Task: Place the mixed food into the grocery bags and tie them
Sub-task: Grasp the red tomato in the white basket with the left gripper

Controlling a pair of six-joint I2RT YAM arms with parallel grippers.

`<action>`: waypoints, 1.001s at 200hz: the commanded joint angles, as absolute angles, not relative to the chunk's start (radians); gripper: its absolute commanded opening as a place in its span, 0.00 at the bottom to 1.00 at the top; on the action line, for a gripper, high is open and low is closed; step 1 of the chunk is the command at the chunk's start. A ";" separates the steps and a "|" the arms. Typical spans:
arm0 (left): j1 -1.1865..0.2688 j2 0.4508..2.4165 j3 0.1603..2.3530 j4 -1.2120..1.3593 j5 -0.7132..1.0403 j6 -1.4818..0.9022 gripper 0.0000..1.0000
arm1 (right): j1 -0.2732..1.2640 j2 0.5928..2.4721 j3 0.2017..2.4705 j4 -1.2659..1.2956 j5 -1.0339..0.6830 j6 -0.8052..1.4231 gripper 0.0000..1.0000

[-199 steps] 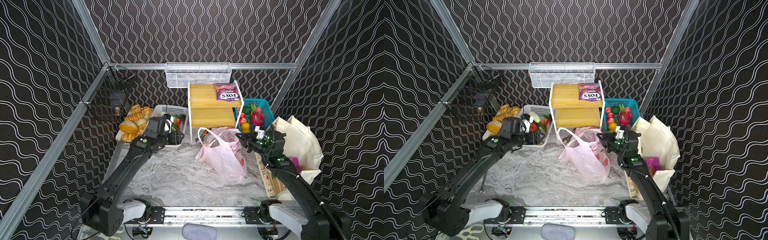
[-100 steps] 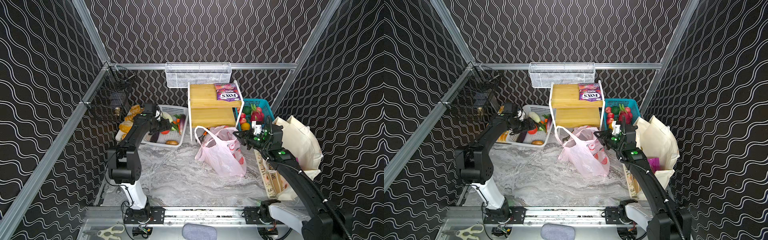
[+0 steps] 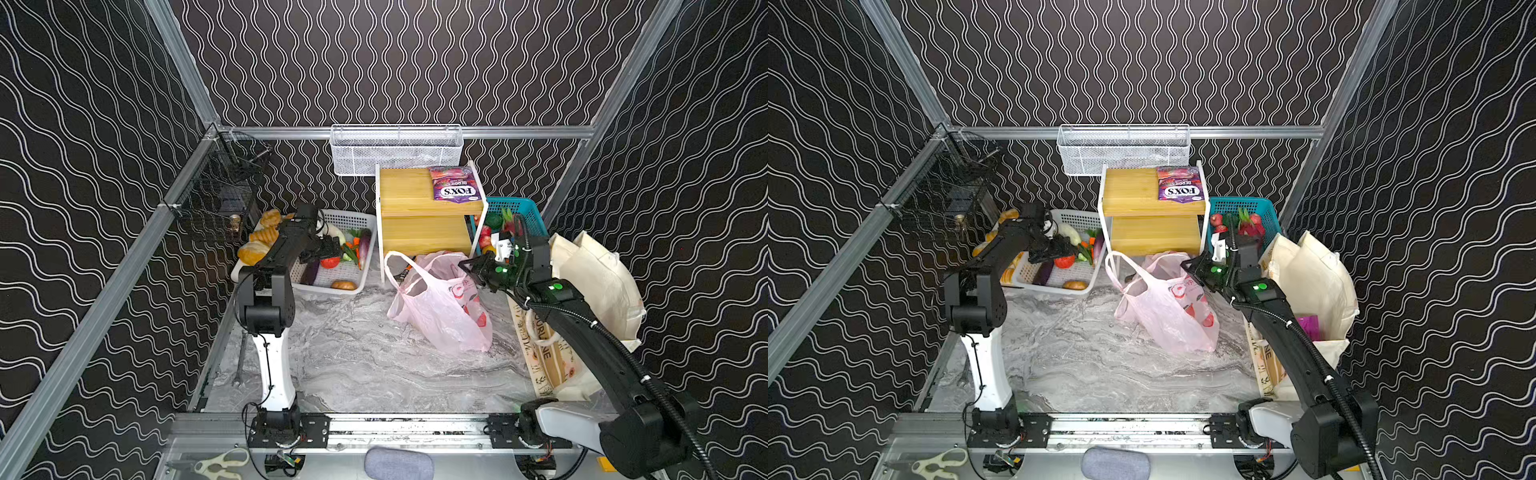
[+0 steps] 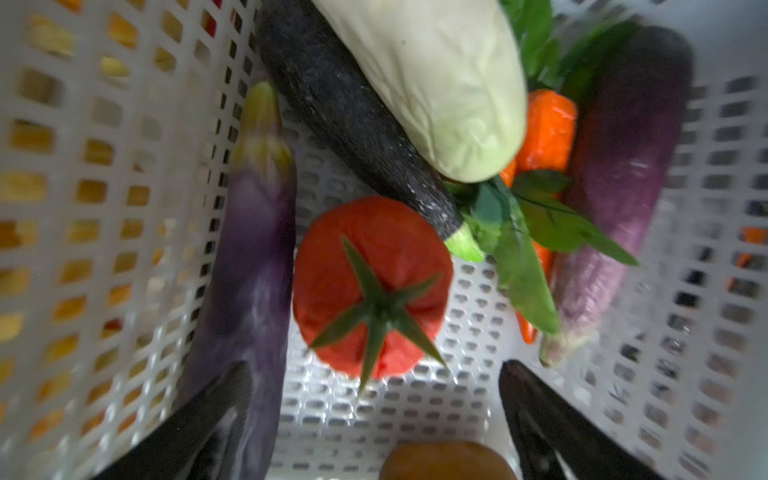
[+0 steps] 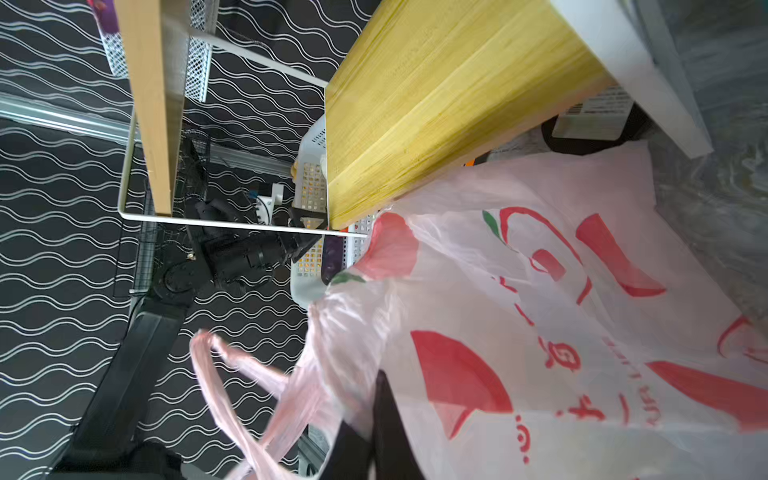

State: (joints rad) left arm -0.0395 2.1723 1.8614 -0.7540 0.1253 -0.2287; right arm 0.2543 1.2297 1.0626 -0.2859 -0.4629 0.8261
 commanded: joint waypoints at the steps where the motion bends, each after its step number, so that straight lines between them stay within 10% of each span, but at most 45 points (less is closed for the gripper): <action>1: -0.038 2.219 1.908 -0.765 0.116 -0.211 0.93 | 0.256 1.253 1.081 -0.272 -0.475 0.815 0.00; 82: -0.040 2.277 1.977 -0.769 0.119 -0.221 0.72 | 0.255 1.302 1.077 -0.243 -0.503 0.824 0.00; 200: -0.105 1.653 1.449 -0.614 0.436 -0.239 0.62 | 0.254 1.265 1.009 -0.167 -0.499 0.904 0.00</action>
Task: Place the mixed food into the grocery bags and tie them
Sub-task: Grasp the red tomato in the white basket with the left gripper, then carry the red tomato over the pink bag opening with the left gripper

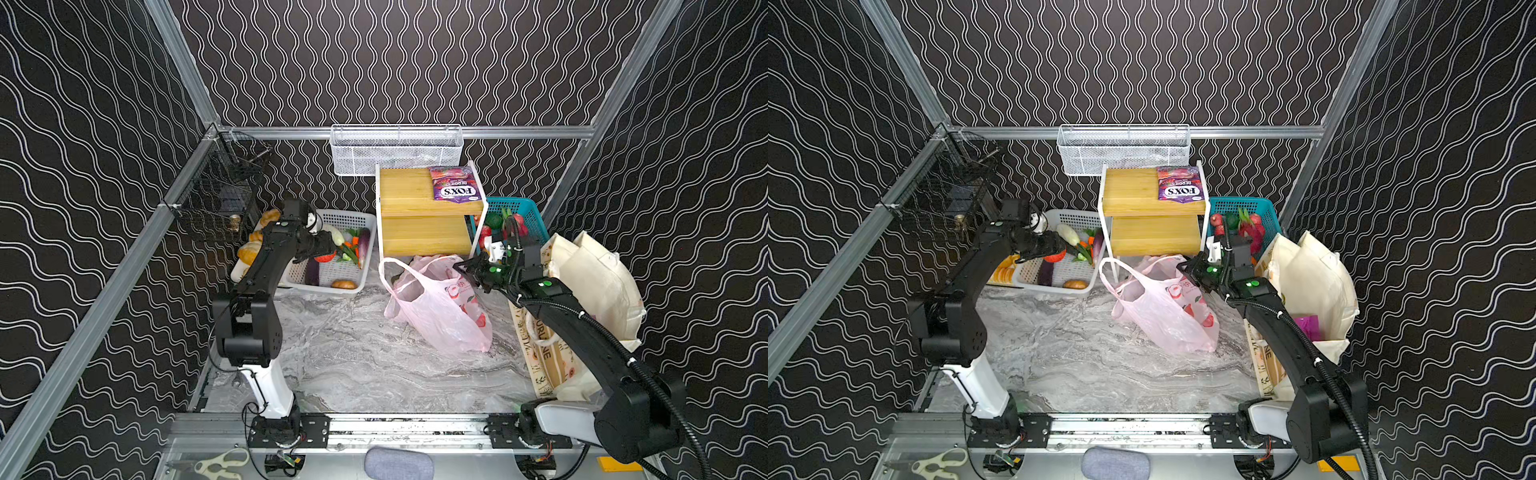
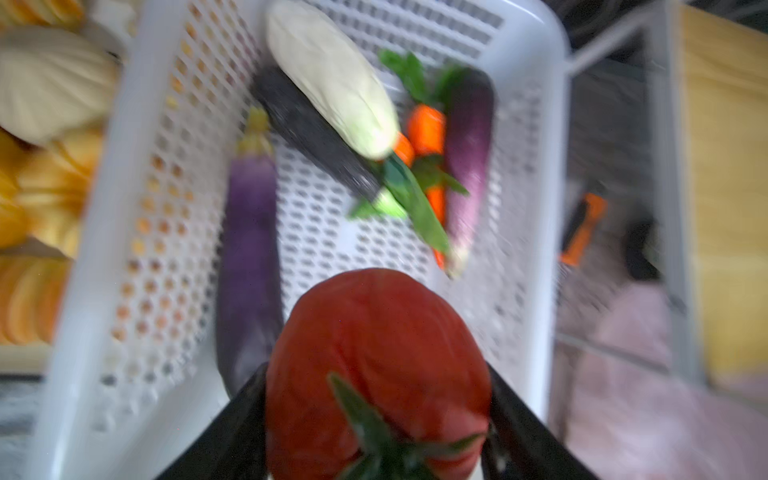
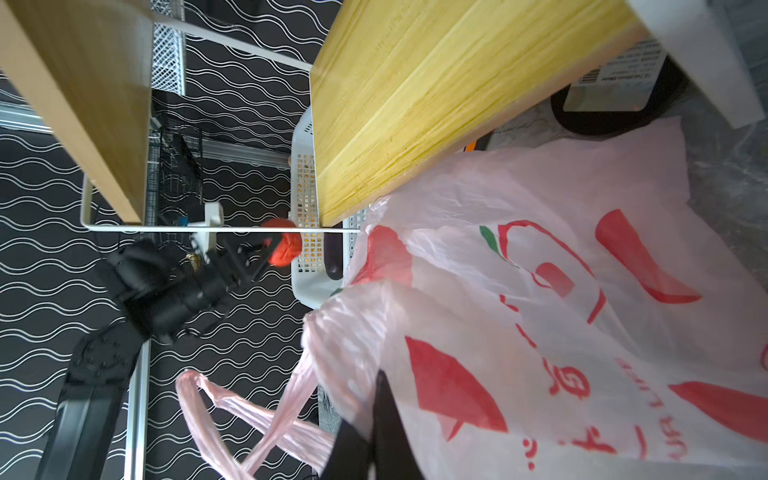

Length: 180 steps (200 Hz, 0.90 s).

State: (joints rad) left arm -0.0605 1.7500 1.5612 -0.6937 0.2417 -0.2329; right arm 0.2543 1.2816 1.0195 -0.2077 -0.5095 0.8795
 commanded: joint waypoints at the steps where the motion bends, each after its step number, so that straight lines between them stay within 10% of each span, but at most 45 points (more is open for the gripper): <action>1: -0.109 1.650 1.443 -0.613 0.441 -0.239 0.62 | 0.254 1.265 1.008 -0.166 -0.499 0.904 0.00; 180: -0.553 1.723 1.245 0.016 0.886 -0.693 0.65 | 0.252 1.237 0.921 -0.119 -0.459 0.983 0.00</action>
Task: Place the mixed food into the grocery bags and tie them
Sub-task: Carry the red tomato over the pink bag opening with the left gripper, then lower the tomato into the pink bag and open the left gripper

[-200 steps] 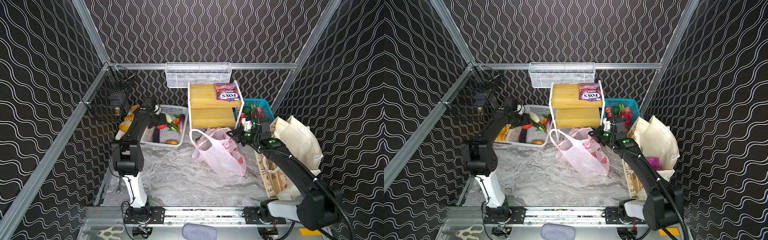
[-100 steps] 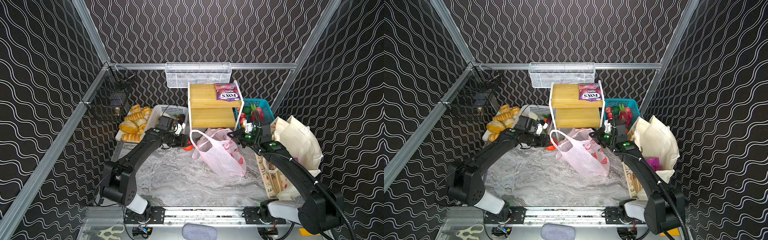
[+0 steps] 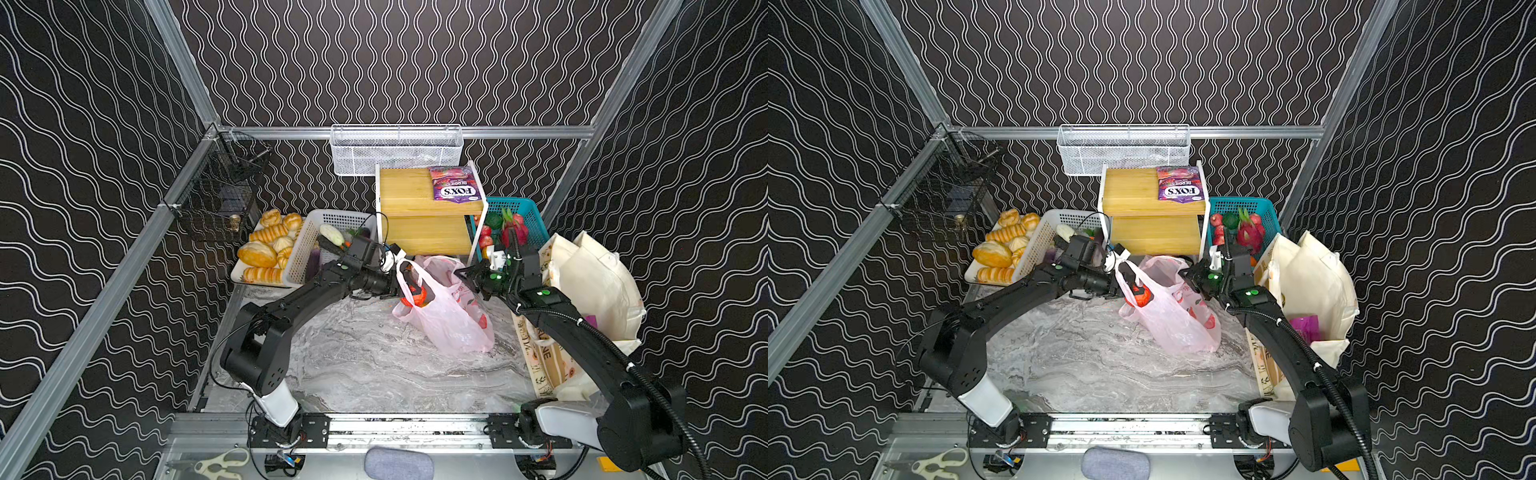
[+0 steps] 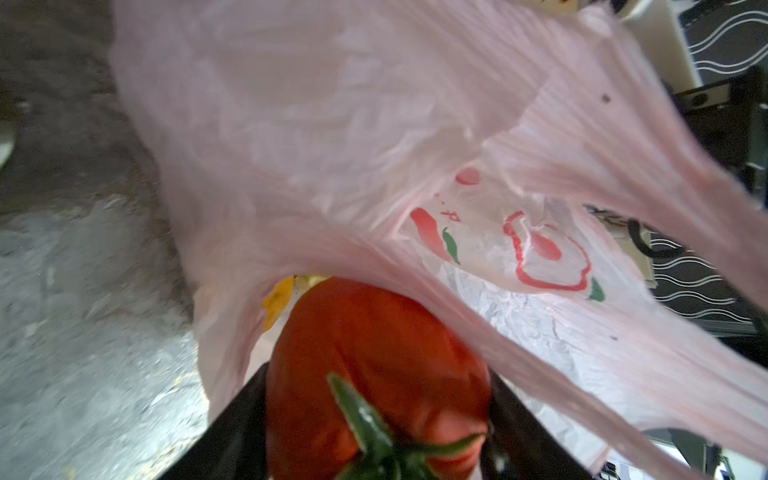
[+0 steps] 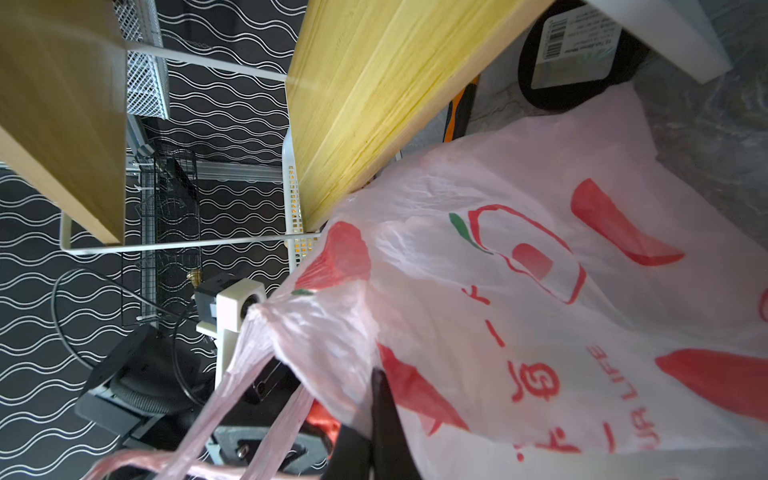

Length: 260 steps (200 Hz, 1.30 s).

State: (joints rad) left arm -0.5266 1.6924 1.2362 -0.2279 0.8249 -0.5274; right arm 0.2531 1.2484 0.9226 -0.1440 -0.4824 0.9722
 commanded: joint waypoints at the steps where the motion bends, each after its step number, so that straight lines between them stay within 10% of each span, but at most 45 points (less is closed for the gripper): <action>1: -0.554 1.725 1.245 0.025 0.887 -0.699 0.65 | 0.253 1.237 0.920 -0.119 -0.457 0.983 0.00; 111: -0.668 1.789 1.329 0.040 0.760 -0.710 0.74 | 0.191 1.189 0.901 -0.162 -0.375 1.013 0.00; 206: -0.683 1.593 1.243 -0.426 0.447 -0.408 0.56 | 0.155 1.198 0.907 -0.066 -0.499 1.030 0.00; 260: -0.697 1.596 1.278 -0.501 0.634 -0.290 0.50 | 0.155 1.193 0.913 -0.064 -0.548 1.004 0.00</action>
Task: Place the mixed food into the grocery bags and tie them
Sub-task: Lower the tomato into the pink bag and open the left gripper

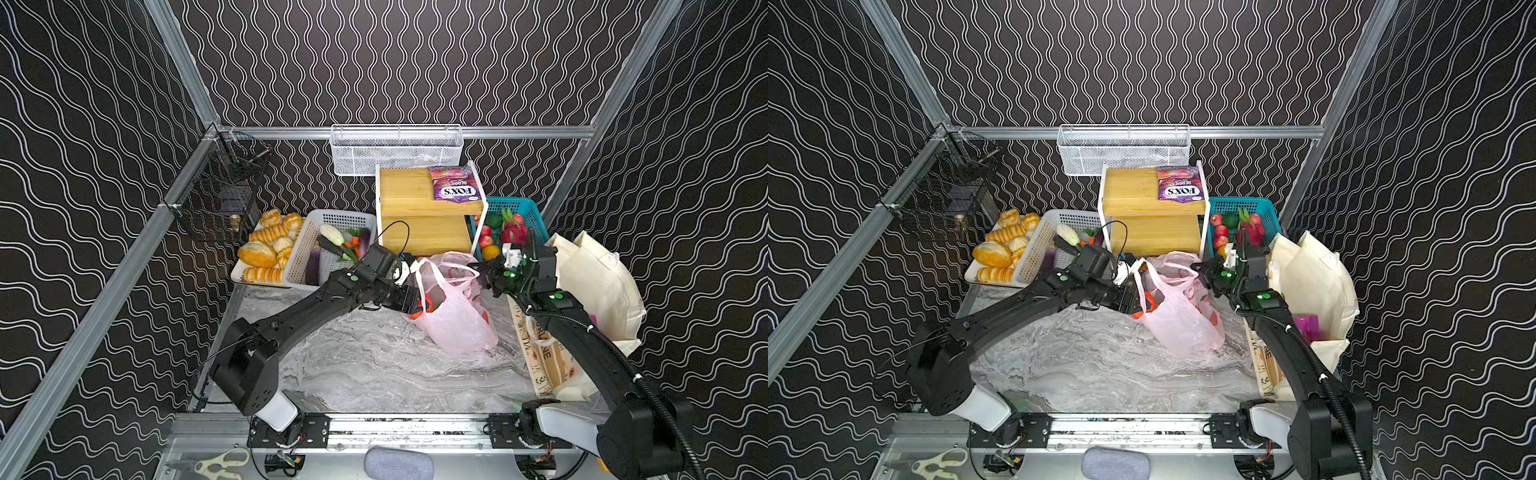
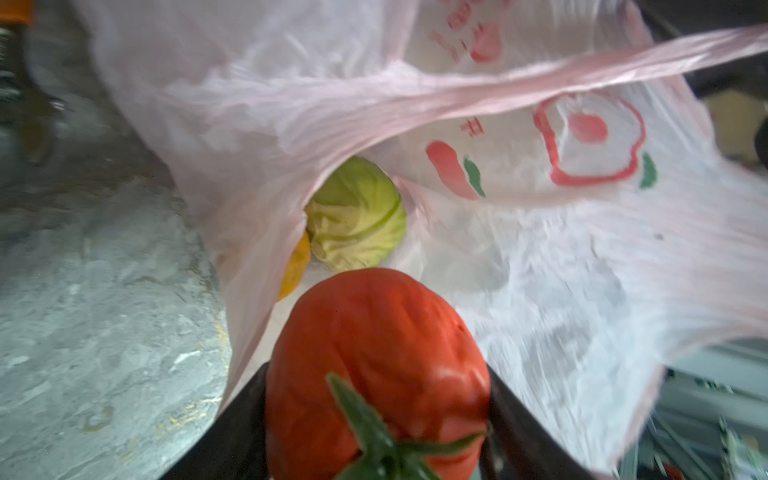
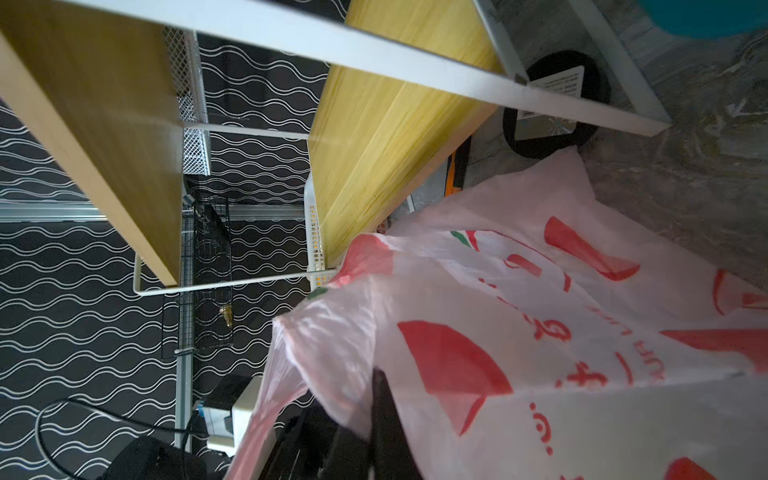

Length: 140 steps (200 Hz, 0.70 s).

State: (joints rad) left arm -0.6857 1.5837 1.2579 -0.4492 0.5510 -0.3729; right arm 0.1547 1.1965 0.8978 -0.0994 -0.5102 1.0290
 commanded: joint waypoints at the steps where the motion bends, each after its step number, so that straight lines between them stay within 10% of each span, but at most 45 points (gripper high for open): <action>1: -0.697 1.597 1.277 -0.498 0.635 -0.290 0.50 | 0.155 1.193 0.913 -0.064 -0.550 1.003 0.00; 64: -0.784 1.725 1.371 -0.412 0.746 -0.327 0.55 | 0.156 1.173 0.888 -0.039 -0.590 0.999 0.00; 140: -0.801 1.691 1.292 -0.075 0.436 -0.530 0.74 | 0.155 1.169 0.869 0.004 -0.596 1.047 0.00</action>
